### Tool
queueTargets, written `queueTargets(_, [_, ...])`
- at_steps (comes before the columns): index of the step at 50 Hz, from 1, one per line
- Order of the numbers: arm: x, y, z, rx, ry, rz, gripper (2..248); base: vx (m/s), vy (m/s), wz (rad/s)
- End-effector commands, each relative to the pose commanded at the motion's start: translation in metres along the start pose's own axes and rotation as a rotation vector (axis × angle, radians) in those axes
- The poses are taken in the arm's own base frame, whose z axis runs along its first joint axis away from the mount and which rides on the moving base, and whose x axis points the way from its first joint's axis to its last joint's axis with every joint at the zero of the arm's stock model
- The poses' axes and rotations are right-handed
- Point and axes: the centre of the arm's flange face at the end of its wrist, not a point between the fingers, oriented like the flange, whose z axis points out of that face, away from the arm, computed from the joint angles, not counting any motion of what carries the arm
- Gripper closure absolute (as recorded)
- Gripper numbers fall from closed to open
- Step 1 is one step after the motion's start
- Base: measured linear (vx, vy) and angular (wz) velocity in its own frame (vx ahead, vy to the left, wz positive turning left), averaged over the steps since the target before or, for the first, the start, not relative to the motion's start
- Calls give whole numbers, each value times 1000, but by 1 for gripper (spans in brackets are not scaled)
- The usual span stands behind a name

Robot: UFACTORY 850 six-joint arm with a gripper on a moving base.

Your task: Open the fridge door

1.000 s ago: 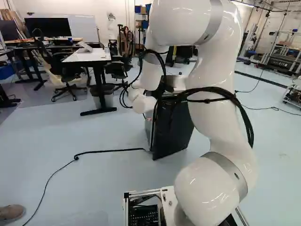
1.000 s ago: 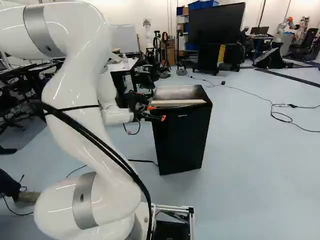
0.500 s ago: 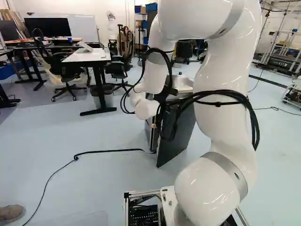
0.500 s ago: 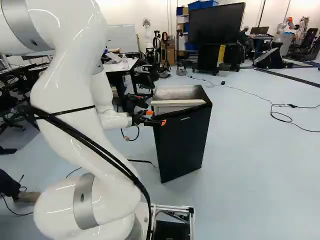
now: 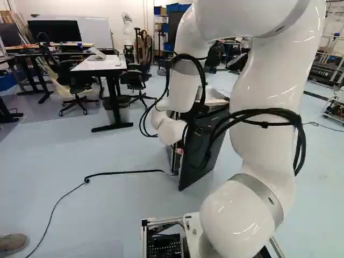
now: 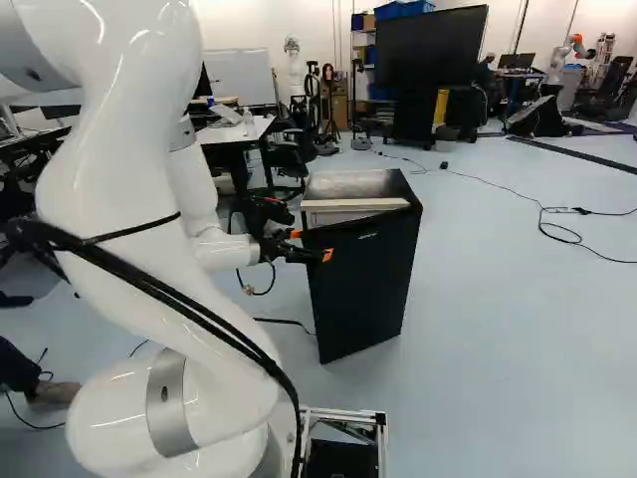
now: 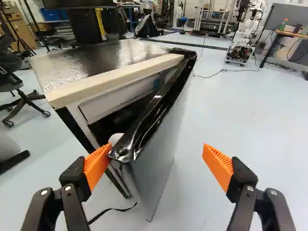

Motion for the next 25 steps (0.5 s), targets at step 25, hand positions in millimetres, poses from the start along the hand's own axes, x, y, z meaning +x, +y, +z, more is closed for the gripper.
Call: queueTargets(25, [-7,50,-16,-46,-16,-8,3,0,0,0])
